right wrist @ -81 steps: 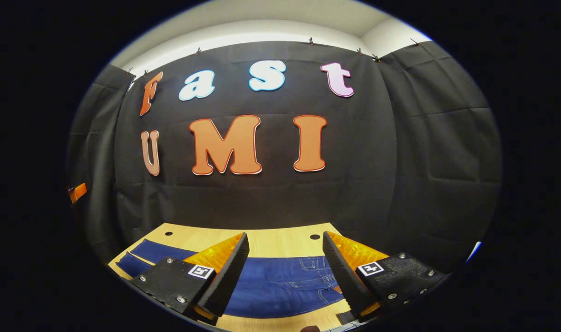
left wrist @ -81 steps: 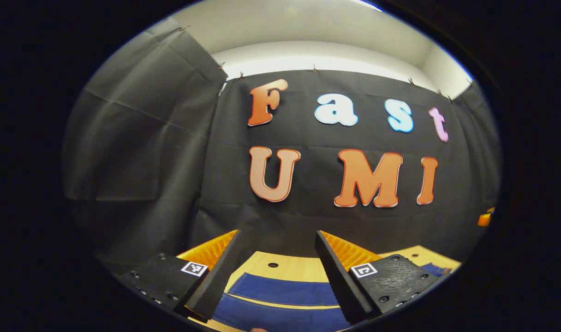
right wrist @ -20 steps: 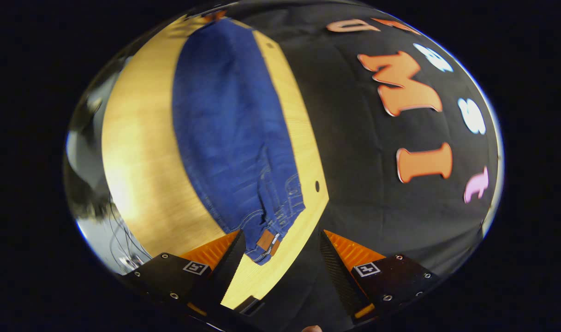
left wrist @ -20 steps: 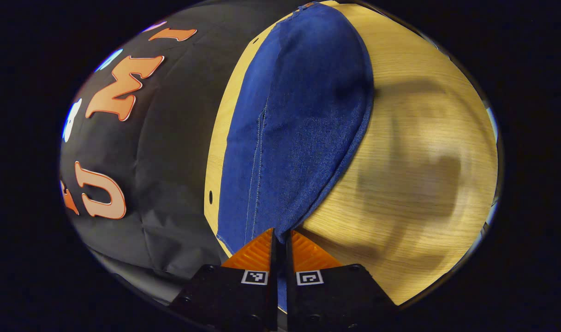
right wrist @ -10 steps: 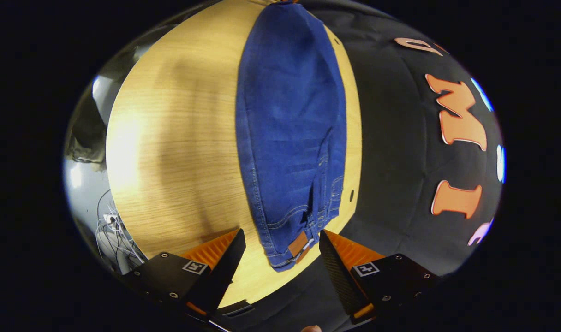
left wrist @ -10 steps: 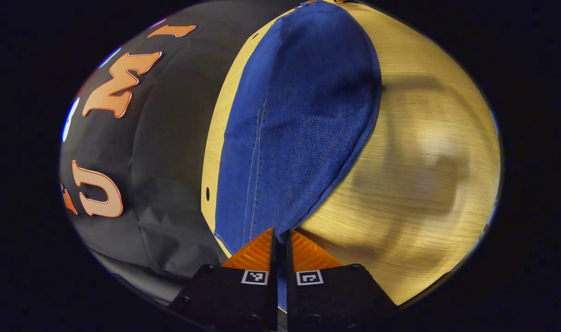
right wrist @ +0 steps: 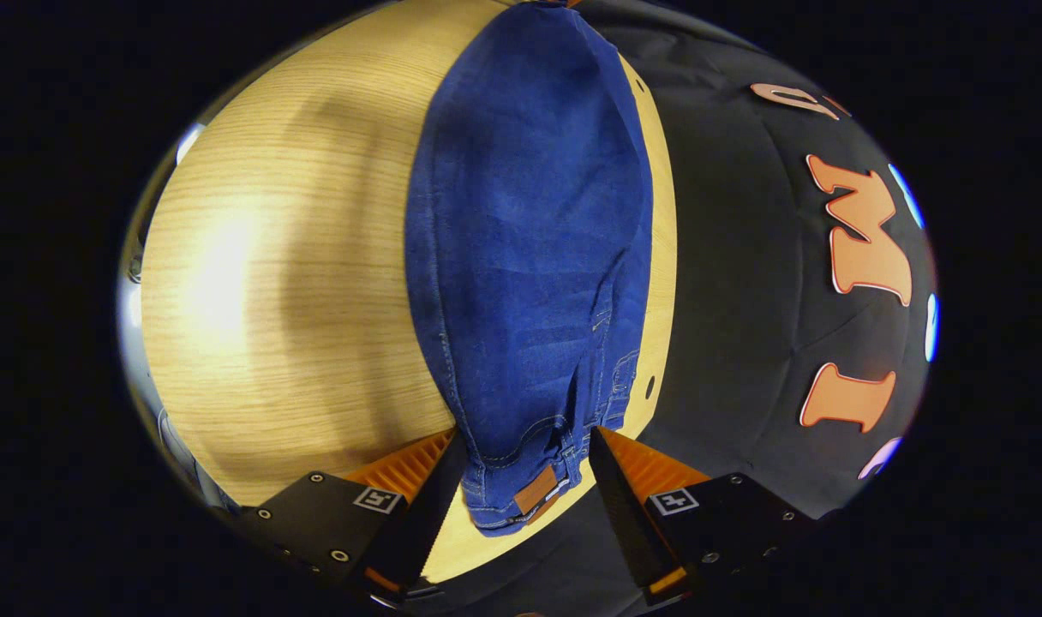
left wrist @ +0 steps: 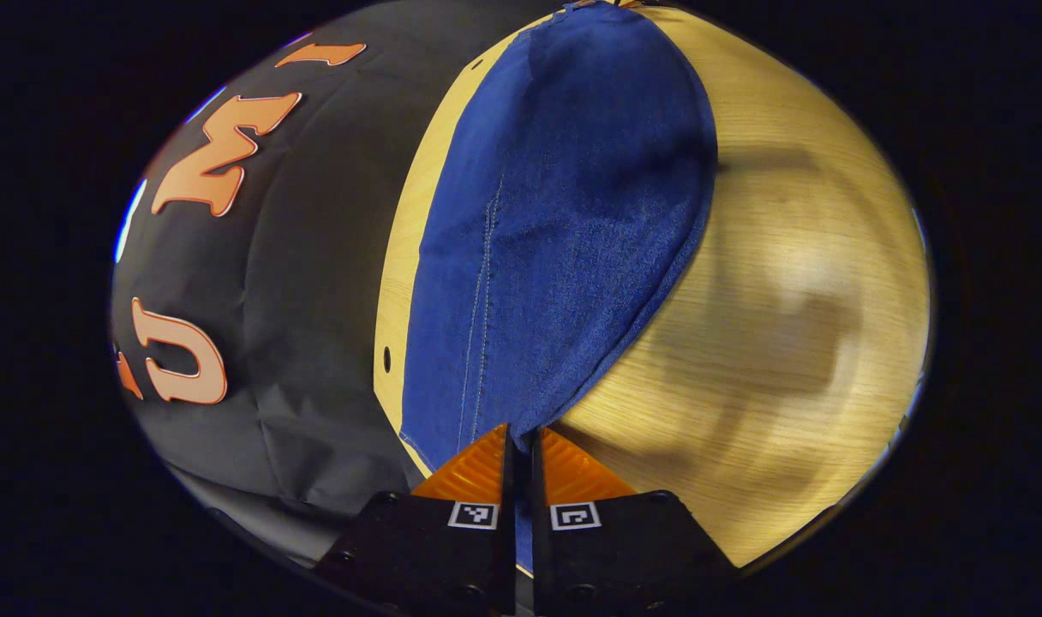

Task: Grasp the waist and the cuffs of the jeans and fold them to make the two legs overlap; first hold the waist and fold one-third of the jeans toward the cuffs, then hold the cuffs and fold the remaining one-third in the same direction to finish folding.

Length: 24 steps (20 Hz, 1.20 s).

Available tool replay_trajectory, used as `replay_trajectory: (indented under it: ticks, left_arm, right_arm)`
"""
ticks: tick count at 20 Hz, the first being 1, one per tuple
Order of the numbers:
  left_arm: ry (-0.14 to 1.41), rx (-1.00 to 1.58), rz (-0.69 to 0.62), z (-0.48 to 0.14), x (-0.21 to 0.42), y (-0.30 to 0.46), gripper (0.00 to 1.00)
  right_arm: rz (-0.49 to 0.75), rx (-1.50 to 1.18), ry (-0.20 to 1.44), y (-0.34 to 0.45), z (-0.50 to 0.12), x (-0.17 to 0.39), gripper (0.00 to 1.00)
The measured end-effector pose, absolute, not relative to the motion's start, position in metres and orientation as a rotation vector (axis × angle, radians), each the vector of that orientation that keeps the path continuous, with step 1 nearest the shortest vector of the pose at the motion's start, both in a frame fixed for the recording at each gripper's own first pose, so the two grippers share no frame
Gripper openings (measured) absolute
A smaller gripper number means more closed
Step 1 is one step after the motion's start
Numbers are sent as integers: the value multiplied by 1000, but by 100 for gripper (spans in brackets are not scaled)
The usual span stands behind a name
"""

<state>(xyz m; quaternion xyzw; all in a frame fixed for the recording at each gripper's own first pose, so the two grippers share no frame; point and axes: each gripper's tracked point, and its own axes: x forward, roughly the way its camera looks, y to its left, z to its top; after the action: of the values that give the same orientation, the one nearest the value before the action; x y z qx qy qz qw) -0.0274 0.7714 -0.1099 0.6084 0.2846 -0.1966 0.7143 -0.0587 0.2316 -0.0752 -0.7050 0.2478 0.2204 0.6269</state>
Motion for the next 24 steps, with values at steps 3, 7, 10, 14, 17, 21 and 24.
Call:
replay_trajectory:
  ticks: [3, 7, 10, 14, 17, 21, 24]
  left_arm:
    - [630, 1328, -427, -110, -29, 772, 8]
    - [640, 1326, -436, -110, -35, 771, 8]
    - [655, 1321, -434, -105, -35, 769, 8]
    - [673, 1292, -399, -98, -37, 758, 8]
    - [736, 1251, -444, -102, -41, 760, 8]
    - [850, 1236, -649, -104, -44, 754, 8]
    - [871, 1182, -724, -88, -30, 749, 8]
  right_arm:
    - [510, -1611, 567, 231, -93, -56, 44]
    - [574, -1588, 625, 231, -90, -61, 11]
    - [641, -1456, 742, 230, -95, -62, 9]
    - [691, -1406, 755, 230, -82, -64, 4]
    - [751, -1329, 825, 234, -65, -64, 4]
    - [780, -1168, 972, 238, -30, -50, 4]
    - [800, -1081, 1060, 241, -11, -36, 4]
